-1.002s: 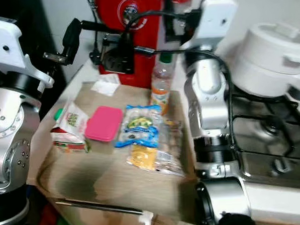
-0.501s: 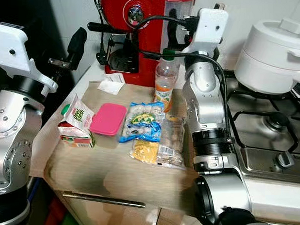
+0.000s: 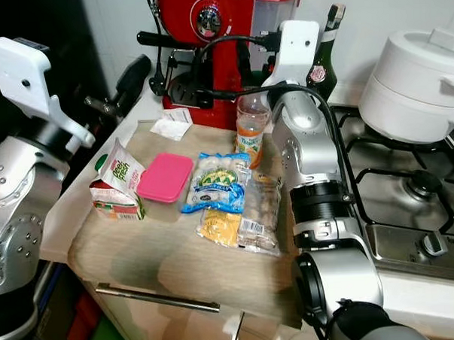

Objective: Restocking fridge

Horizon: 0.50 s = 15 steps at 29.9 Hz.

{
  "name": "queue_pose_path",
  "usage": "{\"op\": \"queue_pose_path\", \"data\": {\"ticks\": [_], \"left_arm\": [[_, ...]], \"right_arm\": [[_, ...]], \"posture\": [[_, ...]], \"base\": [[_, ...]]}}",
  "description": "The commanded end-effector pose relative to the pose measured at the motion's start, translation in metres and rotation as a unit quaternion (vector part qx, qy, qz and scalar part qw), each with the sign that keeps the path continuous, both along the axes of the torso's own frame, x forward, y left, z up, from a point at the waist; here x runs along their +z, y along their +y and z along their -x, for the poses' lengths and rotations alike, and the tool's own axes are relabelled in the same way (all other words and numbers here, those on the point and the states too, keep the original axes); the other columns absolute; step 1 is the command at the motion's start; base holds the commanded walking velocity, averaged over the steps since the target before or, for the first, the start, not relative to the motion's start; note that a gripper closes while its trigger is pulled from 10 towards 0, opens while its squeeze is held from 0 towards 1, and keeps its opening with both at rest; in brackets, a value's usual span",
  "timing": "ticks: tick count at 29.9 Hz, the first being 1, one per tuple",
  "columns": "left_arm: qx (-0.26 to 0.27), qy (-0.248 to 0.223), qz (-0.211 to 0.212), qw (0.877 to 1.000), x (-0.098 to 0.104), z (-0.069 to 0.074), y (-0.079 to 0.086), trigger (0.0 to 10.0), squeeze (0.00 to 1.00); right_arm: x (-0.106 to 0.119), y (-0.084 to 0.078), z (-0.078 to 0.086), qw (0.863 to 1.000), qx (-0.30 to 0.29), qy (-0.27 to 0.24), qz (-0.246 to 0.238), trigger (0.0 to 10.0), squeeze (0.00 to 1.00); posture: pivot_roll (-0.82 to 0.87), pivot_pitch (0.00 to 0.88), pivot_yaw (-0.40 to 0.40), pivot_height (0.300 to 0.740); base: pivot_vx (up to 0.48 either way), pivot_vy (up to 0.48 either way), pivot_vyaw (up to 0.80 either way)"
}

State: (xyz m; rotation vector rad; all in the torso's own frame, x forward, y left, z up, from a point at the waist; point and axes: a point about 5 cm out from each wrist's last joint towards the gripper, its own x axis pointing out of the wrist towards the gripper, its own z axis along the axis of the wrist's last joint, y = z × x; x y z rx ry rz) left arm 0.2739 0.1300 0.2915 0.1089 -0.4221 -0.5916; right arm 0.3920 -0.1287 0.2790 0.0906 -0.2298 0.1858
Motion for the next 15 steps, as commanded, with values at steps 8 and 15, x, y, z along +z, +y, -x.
{"op": "queue_pose_path", "data": {"ticks": [8, 15], "left_arm": [[-0.08, 0.057, -0.01, 0.995, -0.013, 0.001, -0.007, 10.0, 0.0], [-0.092, 0.081, 0.008, 0.992, -0.015, 0.0, -0.004, 10.0, 0.0]], "right_arm": [[-0.007, 0.003, 0.002, 0.999, 0.025, 0.039, 0.025, 10.0, 0.0], [-0.015, 0.006, 0.001, 0.996, 0.035, 0.073, 0.038, 10.0, 0.0]], "posture": [[0.06, 0.0, -0.037, 0.74], [0.06, 0.0, -0.04, 0.74]], "base": [[0.0, 0.0, 0.0], [0.0, 0.0, 0.0]]}}
